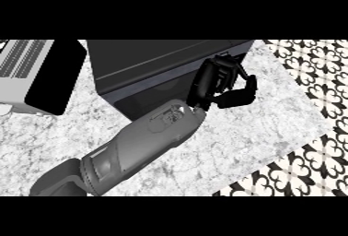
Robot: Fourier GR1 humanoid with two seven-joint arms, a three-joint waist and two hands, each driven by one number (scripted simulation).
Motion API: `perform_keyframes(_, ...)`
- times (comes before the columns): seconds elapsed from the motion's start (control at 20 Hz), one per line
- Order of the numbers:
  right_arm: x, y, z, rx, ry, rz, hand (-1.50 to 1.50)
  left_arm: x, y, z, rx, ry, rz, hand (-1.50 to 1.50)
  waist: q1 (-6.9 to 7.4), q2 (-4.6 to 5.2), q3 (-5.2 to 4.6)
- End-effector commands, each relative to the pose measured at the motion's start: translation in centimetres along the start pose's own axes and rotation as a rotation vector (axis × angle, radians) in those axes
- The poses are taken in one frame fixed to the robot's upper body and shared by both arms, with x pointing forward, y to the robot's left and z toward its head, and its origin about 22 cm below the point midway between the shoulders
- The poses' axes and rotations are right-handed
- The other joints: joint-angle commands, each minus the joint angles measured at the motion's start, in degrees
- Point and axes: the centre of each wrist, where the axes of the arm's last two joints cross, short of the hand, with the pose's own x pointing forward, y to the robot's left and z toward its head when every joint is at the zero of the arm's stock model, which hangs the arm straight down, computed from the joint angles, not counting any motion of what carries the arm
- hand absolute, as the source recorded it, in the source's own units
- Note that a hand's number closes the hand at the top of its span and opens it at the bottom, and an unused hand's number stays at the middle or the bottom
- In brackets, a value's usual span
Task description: Pick up the milk, place it into the microwave and close the microwave
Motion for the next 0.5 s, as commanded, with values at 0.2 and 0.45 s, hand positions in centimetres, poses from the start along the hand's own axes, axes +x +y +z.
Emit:
perform_keyframes(0.2,1.4,-0.6,0.3,-0.029,-0.017,0.025,-1.50,-4.3,5.5,-0.5,0.196,0.151,-0.084,1.50,3.45,0.57,-0.29)
perform_keyframes(0.45,2.0,-0.9,1.0,-0.061,-0.005,0.033,-1.50,-4.5,7.1,-0.8,0.209,0.147,-0.102,-1.50,5.14,0.22,-0.35)
